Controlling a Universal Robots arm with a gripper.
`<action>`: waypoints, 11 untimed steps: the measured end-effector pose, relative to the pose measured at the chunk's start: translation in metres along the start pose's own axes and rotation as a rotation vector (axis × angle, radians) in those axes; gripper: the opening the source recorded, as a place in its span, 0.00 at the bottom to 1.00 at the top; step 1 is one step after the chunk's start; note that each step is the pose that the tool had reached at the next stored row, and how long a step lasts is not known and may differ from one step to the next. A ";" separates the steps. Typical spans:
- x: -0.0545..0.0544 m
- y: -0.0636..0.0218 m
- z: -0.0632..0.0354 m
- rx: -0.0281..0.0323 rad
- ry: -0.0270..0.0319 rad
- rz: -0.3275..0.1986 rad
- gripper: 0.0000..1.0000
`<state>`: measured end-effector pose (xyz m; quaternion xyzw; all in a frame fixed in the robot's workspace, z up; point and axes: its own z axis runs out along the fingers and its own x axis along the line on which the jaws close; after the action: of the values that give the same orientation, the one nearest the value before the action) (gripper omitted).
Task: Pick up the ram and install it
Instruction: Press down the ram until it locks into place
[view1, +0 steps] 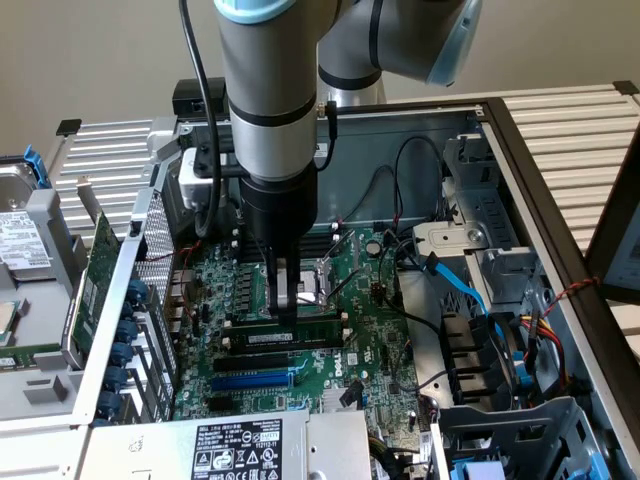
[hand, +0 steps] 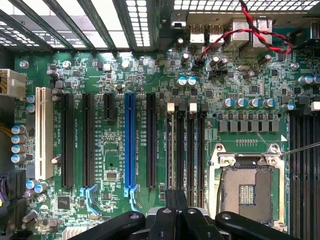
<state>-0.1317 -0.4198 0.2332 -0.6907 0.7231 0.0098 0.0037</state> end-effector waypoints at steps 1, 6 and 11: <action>0.000 0.0000 0.0001 0.0004 -0.0001 -0.001 0.10; 0.000 0.0000 0.0005 0.0008 0.0000 -0.010 0.10; 0.000 0.0000 0.0017 0.0011 0.0001 -0.013 0.10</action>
<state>-0.1317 -0.4197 0.2315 -0.6953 0.7187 0.0093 0.0041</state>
